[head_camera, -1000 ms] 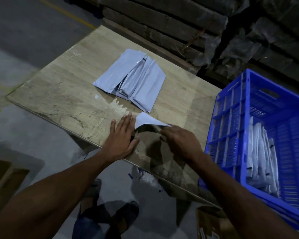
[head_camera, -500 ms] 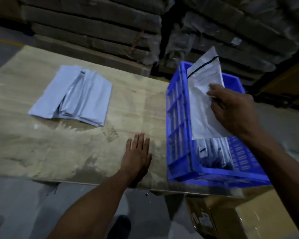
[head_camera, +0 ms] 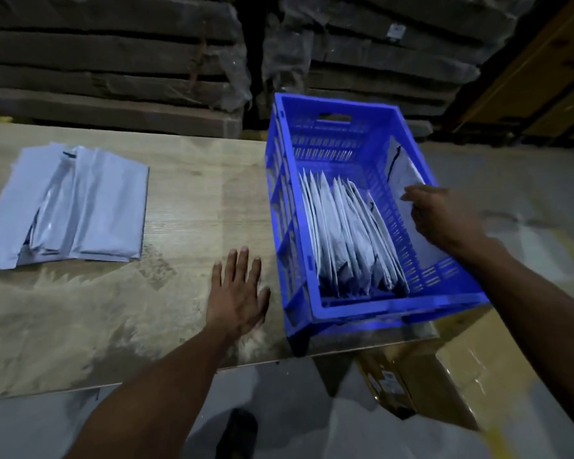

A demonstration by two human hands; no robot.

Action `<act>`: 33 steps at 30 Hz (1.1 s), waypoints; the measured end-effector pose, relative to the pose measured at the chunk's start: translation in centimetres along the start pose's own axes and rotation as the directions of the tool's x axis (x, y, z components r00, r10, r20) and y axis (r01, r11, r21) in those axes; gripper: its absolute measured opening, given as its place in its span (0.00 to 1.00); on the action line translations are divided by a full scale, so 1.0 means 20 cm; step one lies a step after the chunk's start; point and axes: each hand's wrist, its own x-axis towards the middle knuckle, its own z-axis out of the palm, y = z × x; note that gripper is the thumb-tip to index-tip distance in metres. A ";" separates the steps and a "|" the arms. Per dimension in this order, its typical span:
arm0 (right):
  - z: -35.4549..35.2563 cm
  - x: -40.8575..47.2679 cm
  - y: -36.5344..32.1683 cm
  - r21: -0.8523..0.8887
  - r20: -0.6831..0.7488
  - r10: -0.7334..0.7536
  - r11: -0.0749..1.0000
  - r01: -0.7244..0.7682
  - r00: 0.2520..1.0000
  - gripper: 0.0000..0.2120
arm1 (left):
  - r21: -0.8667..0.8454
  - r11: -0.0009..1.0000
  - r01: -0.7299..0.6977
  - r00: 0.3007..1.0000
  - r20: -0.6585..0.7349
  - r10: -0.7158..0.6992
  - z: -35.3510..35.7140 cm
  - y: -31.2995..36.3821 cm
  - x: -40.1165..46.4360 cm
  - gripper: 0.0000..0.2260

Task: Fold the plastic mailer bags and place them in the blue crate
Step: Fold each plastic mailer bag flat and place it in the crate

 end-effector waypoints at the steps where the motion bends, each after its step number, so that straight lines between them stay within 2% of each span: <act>1: 0.02 0.00 0.03 -0.029 0.037 0.011 1.000 -0.010 0.999 0.17 | 0.002 1.000 0.004 1.000 0.000 -0.004 0.01 0.00 0.00 0.33; 5: 0.12 0.00 0.07 -0.130 0.180 0.122 0.987 -0.099 0.976 0.14 | 0.015 1.000 0.018 1.000 -0.017 -0.017 0.00 0.01 0.00 0.33; 8: 0.20 -0.02 0.05 -0.141 0.303 0.195 0.977 -0.159 0.933 0.12 | 0.013 1.000 0.021 1.000 -0.023 -0.021 0.00 0.01 0.00 0.33; 10: 0.24 -0.04 0.02 -0.128 0.341 0.192 0.979 -0.157 0.920 0.07 | 0.015 1.000 0.021 0.999 -0.032 -0.020 0.00 0.01 0.00 0.33; 13: 0.31 -0.07 -0.01 -0.056 0.344 0.153 0.988 -0.143 0.926 0.13 | 0.026 0.999 0.019 0.999 -0.034 -0.018 0.00 0.01 0.00 0.33; 16: 0.35 -0.09 -0.04 -0.041 0.394 0.184 0.982 -0.183 0.900 0.18 | 0.013 1.000 0.018 0.999 -0.037 -0.017 0.00 0.01 0.00 0.33; 22: 0.37 -0.02 -0.08 -0.038 0.391 0.238 0.969 -0.243 0.889 0.20 | 0.029 0.999 0.027 1.000 -0.016 -0.026 -0.02 0.01 0.00 0.33; 25: 0.38 0.04 -0.10 -0.017 0.347 0.273 0.958 -0.285 0.897 0.17 | 0.030 0.999 0.028 1.000 -0.005 -0.028 -0.02 0.01 0.00 0.33; 33: 0.38 0.05 -0.09 -0.048 0.369 0.235 0.971 -0.234 0.899 0.09 | 0.022 0.999 0.034 0.999 0.011 -0.035 -0.04 0.02 0.00 0.33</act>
